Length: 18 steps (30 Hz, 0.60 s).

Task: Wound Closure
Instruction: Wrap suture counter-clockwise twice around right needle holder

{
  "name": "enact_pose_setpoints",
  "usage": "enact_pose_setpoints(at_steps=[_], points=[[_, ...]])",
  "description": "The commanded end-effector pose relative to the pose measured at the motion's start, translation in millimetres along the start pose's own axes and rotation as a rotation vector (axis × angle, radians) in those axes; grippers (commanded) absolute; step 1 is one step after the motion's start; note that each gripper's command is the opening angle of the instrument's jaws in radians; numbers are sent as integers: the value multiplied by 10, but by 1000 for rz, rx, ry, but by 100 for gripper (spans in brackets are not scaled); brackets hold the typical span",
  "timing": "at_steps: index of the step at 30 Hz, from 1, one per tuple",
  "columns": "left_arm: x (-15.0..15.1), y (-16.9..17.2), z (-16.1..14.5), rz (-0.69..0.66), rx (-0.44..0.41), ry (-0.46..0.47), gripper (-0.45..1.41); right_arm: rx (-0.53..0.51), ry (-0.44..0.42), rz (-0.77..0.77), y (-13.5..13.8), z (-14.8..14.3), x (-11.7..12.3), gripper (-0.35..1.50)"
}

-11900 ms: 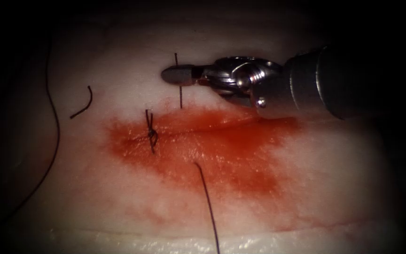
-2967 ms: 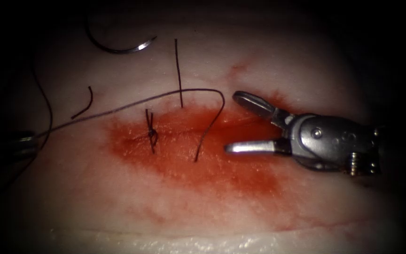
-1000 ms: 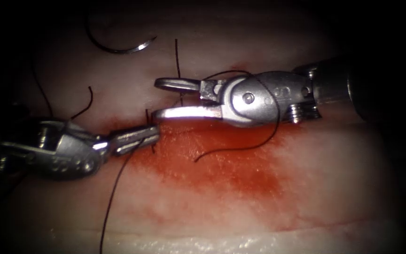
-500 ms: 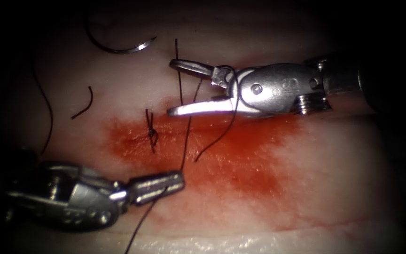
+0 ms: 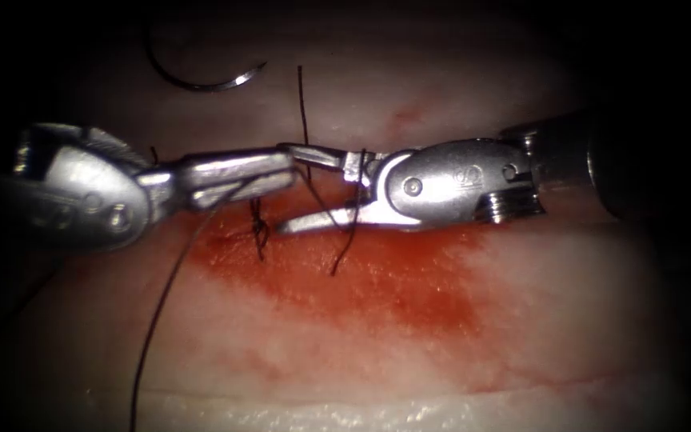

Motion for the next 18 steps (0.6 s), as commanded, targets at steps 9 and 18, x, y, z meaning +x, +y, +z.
enact_pose_setpoints(at_steps=[9, 18], points=[[-92, -6, 40, -128, -108, 38, -45, 60, 73, 10, -15, 13, 7, 62], [-151, 23, 32, -162, -141, 7, -45, 15, 189, 72, -19, 7, 7, 59]])
